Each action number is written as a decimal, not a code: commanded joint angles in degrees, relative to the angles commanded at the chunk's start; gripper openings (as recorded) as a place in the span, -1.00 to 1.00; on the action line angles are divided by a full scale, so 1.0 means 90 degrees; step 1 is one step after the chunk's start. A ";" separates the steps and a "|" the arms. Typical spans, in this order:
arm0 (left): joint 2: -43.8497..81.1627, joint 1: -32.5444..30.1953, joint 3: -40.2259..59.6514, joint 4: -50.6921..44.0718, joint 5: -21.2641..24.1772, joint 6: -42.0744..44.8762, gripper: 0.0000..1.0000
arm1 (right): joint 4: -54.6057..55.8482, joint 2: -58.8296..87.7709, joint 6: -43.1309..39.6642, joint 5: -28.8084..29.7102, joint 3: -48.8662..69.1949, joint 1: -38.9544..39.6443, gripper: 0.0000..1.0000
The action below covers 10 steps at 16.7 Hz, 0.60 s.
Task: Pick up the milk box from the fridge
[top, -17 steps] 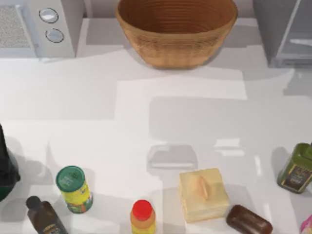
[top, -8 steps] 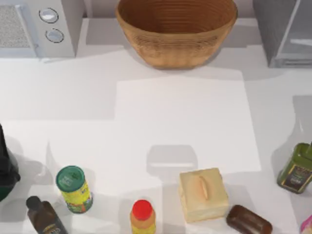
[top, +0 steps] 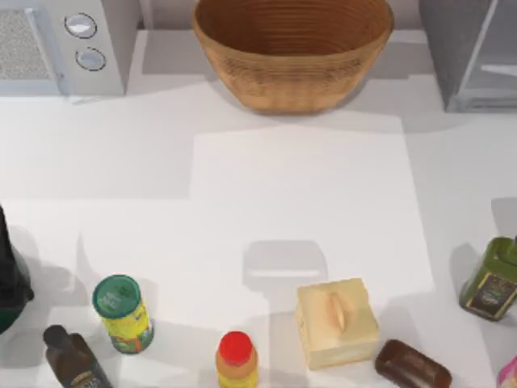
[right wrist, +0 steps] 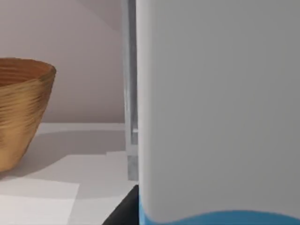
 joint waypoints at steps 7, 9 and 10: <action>0.0000 0.0000 0.0000 0.0000 0.0000 0.0000 1.00 | -0.0052 -0.0061 0.0011 0.0003 -0.0043 -0.0005 -1.00; 0.0000 0.0000 0.0000 0.0000 0.0000 0.0000 1.00 | 0.0114 0.0133 0.0012 0.0004 0.0075 0.0086 -1.00; 0.0000 0.0000 0.0000 0.0000 0.0000 0.0000 1.00 | 0.0276 0.0332 0.0013 0.0004 0.0189 0.0176 -1.00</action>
